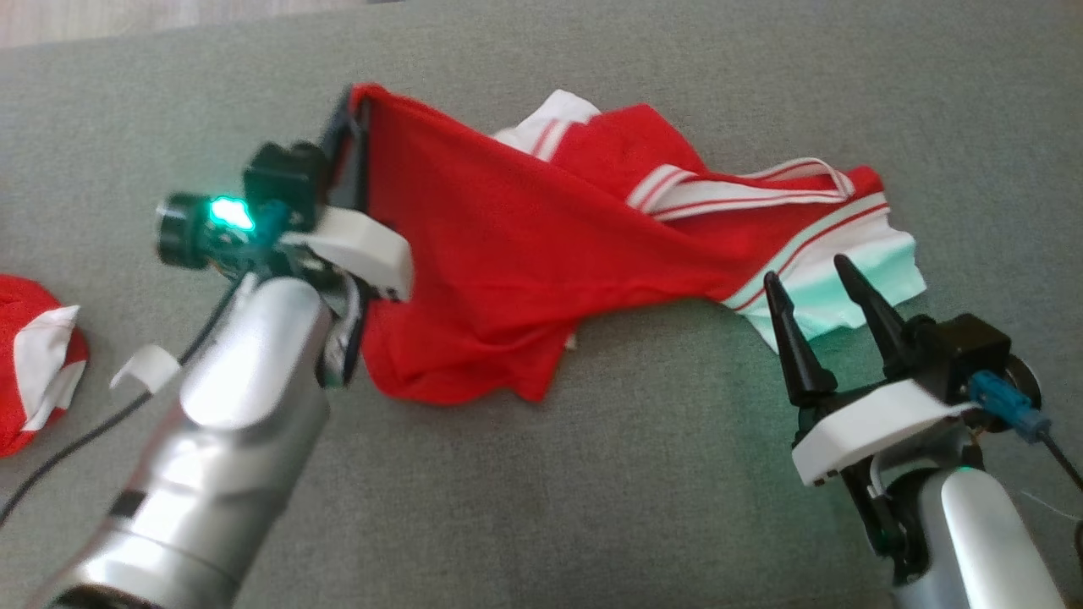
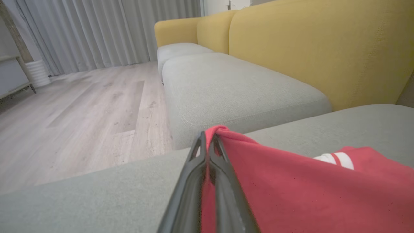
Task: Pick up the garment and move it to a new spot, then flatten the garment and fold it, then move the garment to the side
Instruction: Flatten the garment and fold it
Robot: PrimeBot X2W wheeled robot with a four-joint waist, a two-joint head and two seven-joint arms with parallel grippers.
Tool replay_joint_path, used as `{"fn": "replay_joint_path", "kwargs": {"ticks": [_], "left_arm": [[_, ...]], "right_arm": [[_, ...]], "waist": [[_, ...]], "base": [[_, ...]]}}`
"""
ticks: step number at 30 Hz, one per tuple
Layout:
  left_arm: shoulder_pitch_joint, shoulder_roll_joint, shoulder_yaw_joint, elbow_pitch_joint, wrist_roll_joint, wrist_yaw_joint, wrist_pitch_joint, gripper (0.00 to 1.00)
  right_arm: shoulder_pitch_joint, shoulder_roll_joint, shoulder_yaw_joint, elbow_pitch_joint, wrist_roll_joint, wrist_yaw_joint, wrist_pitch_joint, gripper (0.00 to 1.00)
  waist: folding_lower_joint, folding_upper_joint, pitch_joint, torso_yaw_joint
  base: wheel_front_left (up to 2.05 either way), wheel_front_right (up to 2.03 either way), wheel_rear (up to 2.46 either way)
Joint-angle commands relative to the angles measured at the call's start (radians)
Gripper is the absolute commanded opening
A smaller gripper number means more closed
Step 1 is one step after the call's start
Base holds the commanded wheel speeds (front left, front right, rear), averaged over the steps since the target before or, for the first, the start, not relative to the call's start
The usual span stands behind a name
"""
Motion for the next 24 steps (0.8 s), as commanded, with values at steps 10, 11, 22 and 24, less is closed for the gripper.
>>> {"fn": "replay_joint_path", "kwargs": {"ticks": [10,11,22,24], "left_arm": [[-0.040,-0.004,0.051,0.147,-0.022,-0.022,-0.106,1.00],[-0.018,-0.012,0.057,0.155,-0.035,-0.025,-0.119,1.00],[0.326,0.003,0.222,-0.127,-0.073,-0.078,-0.169,1.00],[0.406,0.015,0.269,-0.220,-0.053,-0.081,-0.169,1.00]], "right_arm": [[-0.041,-0.004,0.020,-0.021,0.008,0.008,-0.002,1.00],[-0.040,-0.004,0.019,-0.019,0.009,0.008,-0.001,1.00],[-0.003,-0.001,-0.034,0.004,0.024,0.008,0.001,1.00],[0.007,0.000,-0.046,0.010,0.025,0.008,0.002,1.00]], "waist": [[-0.0001,0.0000,-0.001,-0.002],[-0.0001,0.0000,-0.006,0.001],[-0.0001,0.0000,-0.088,0.027],[-0.0001,0.0000,-0.106,0.027]], "base": [[0.00,0.00,0.00],[0.00,0.00,0.00],[0.00,0.00,0.00],[0.00,0.00,0.00]]}}
